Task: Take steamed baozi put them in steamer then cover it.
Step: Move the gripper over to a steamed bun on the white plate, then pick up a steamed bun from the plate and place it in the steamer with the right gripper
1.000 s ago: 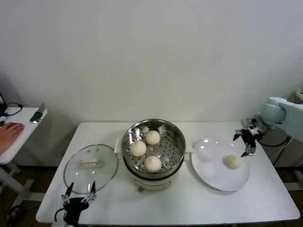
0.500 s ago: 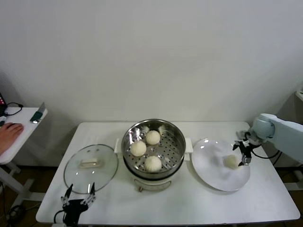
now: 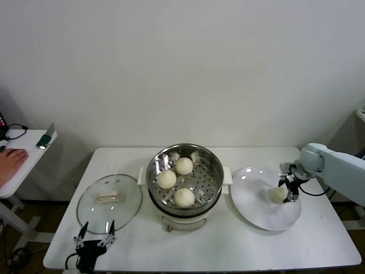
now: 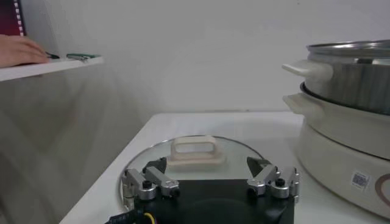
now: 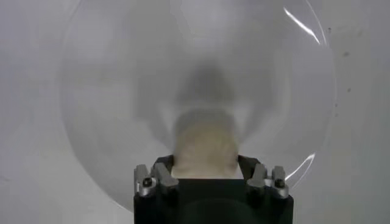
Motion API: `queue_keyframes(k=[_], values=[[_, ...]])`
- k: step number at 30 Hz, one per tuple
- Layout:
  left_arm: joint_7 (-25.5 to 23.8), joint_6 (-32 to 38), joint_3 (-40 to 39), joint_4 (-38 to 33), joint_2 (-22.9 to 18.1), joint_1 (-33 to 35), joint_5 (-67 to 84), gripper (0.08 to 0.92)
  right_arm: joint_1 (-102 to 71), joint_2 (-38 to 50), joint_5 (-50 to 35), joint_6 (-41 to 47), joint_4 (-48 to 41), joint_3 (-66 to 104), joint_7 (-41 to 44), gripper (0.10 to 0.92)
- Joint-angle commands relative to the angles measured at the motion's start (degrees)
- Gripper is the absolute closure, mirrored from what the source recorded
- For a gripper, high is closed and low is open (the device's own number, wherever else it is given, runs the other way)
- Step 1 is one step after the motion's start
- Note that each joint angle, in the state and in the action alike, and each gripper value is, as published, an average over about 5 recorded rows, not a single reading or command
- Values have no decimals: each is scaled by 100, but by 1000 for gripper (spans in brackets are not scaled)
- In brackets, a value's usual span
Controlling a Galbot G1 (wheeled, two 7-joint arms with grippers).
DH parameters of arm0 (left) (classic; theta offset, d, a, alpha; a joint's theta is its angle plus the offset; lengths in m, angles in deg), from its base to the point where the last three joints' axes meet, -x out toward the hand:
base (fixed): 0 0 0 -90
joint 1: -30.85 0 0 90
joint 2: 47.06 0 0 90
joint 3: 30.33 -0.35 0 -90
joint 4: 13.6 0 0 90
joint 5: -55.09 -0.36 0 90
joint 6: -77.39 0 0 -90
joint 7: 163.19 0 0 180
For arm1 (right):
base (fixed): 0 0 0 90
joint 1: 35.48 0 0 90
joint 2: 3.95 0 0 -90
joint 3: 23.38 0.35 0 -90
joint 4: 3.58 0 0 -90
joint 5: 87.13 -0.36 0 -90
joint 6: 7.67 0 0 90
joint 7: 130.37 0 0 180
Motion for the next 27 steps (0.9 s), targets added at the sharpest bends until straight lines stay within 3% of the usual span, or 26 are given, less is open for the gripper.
queue_keyframes(k=[1,8,15,20,27], values=[[5,-5,1,-2,-1,2,-2,177,345,88,-117,120,263,-183,-16,355],[-1,-41,3,-14,41,-39,-3,177,3194,223,-1458,324,1575,-2403,-24,386],[-28,-98,-4,-34,132,-98,16,177,6039,-572,-2986,751,3037,-3872,-37,387],[-33,-115,20,-54,206,-97,57,177,6234,-1145,-3961,1252,3526,-3348,-347,382],[-33,-107,27,-87,210,-84,107,177,5367,-1714,-4323,1862,3792,-2573,-989,381]])
